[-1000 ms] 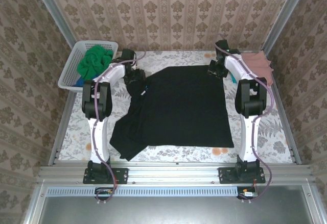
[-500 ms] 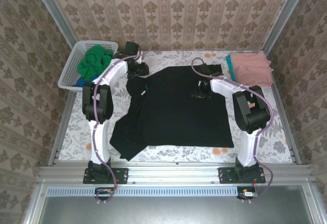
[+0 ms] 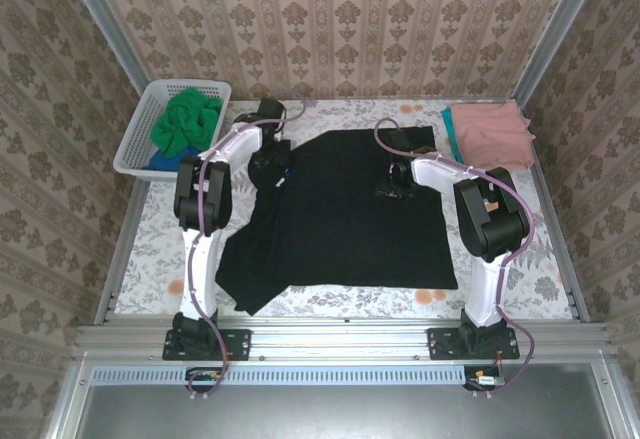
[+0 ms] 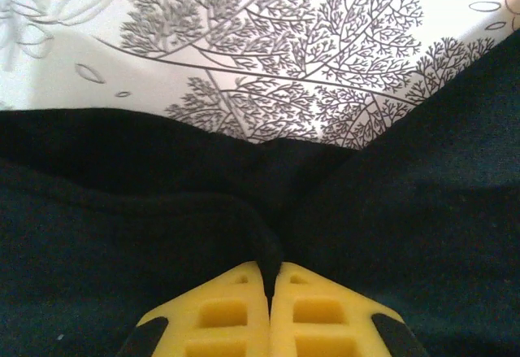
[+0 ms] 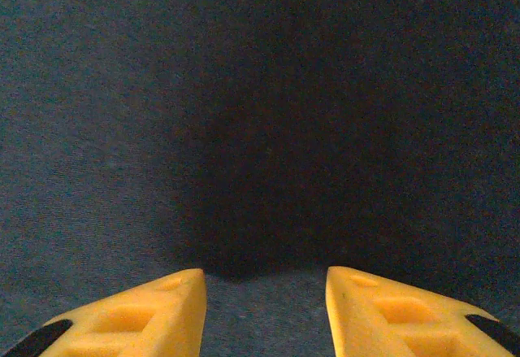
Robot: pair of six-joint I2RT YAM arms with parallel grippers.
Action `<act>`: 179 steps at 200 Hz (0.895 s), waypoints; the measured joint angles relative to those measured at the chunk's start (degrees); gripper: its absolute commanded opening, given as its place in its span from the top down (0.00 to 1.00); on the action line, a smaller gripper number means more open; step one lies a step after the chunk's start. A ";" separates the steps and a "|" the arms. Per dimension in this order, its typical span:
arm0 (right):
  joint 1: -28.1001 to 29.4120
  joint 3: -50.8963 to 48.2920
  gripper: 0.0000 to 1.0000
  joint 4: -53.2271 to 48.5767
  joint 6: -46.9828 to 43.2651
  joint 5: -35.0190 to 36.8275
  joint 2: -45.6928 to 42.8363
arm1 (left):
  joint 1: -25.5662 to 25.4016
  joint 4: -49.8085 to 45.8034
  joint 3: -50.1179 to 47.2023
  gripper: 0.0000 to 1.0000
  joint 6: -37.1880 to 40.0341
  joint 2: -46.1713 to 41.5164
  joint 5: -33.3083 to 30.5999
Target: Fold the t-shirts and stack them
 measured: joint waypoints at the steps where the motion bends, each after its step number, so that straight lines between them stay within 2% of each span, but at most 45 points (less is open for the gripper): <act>1: -0.04 -0.11 0.55 0.02 -0.02 0.04 0.00 | 0.00 -0.09 0.00 1.00 0.04 -0.09 -0.09; 25: -1.20 -1.14 0.56 0.28 0.04 0.09 -0.57 | -0.04 -1.49 -0.74 1.00 0.52 -4.42 -2.36; 46: -2.69 -3.17 0.57 0.52 0.70 0.70 -1.88 | -0.04 -1.27 -4.74 1.00 0.83 -13.42 -4.00; 67: -3.63 -5.20 0.57 1.27 1.79 1.05 -3.32 | -0.04 2.01 -13.62 1.00 0.76 -26.95 -4.48; 89: -3.85 -5.88 0.57 1.36 2.51 1.36 -3.82 | 0.59 6.54 -28.37 1.00 -1.16 -42.01 -5.25; 93: -3.85 -5.97 0.57 1.40 2.62 1.38 -3.91 | 0.96 6.60 -30.45 0.95 -1.57 -43.58 -5.33; 102: -3.85 -6.38 0.57 1.53 2.67 1.42 -4.26 | 2.36 6.62 -34.84 0.72 -2.58 -46.27 -5.40; 106: -3.85 -6.56 0.57 1.53 2.67 1.44 -4.42 | 3.48 6.58 -36.70 0.67 -3.06 -46.82 -5.31; 118: -3.85 -7.04 0.57 1.31 2.67 1.60 -4.85 | 6.58 6.36 -40.59 0.63 -4.31 -46.07 -5.40; 142: -3.85 -7.41 0.57 0.48 2.64 1.79 -5.77 | 11.08 4.66 -43.08 0.64 -5.44 -39.32 -5.77; 179: -3.67 -8.31 0.56 -2.10 2.62 2.69 -9.38 | 8.26 1.86 -38.84 0.37 -4.17 -37.42 -6.25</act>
